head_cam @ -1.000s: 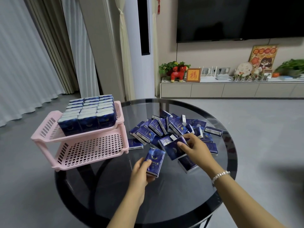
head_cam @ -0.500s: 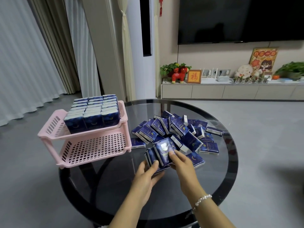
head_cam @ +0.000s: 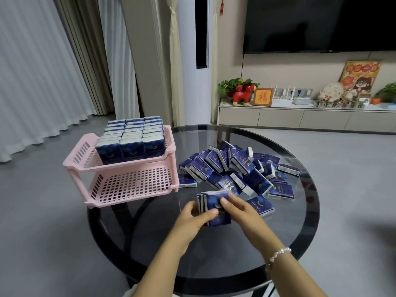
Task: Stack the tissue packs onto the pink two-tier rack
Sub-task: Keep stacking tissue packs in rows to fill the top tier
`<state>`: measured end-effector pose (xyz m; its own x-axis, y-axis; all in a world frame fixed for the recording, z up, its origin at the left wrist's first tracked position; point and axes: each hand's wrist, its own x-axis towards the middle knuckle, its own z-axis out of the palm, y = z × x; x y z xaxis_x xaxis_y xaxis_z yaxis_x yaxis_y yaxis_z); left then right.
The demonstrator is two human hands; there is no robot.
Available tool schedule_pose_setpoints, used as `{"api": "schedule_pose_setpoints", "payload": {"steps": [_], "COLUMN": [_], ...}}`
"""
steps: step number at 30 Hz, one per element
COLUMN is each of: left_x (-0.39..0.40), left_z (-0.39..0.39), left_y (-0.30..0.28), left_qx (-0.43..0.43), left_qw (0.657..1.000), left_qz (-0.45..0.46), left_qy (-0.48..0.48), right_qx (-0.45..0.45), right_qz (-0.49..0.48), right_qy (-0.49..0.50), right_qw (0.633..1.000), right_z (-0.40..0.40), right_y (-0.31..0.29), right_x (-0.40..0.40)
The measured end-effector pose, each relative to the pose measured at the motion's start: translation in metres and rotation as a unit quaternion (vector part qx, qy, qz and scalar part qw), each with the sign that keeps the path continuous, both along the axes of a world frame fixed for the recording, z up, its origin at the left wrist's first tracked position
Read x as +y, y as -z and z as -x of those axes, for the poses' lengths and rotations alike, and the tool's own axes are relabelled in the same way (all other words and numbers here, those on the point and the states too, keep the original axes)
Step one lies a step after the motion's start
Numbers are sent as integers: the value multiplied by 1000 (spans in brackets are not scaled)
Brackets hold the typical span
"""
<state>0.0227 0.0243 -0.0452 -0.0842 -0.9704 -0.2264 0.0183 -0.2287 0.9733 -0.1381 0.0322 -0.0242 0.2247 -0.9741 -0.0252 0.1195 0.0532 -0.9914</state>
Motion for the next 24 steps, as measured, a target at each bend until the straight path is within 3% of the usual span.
{"api": "schedule_pose_setpoints", "payload": {"steps": [6,12,18,24], "left_x": [4,11,19,21], "left_z": [-16,-14,-6,-11], "left_y": [2,1,-10,-13], "left_qx": [-188,-318,-354,-306], "left_qw": [975,934,917,940], "left_qz": [43,72,110,92], "left_qy": [111,143,147,121], "right_qx": [149,324,393,428], "right_qz": [33,113,137,146], "right_qy": [-90,-128,-135,-117], "right_qw": [984,931,899,884], "right_z": [16,13,12,2], "right_y": [-5,-2,-4,-20], "right_x": [-18,-22,-25,-26]}}
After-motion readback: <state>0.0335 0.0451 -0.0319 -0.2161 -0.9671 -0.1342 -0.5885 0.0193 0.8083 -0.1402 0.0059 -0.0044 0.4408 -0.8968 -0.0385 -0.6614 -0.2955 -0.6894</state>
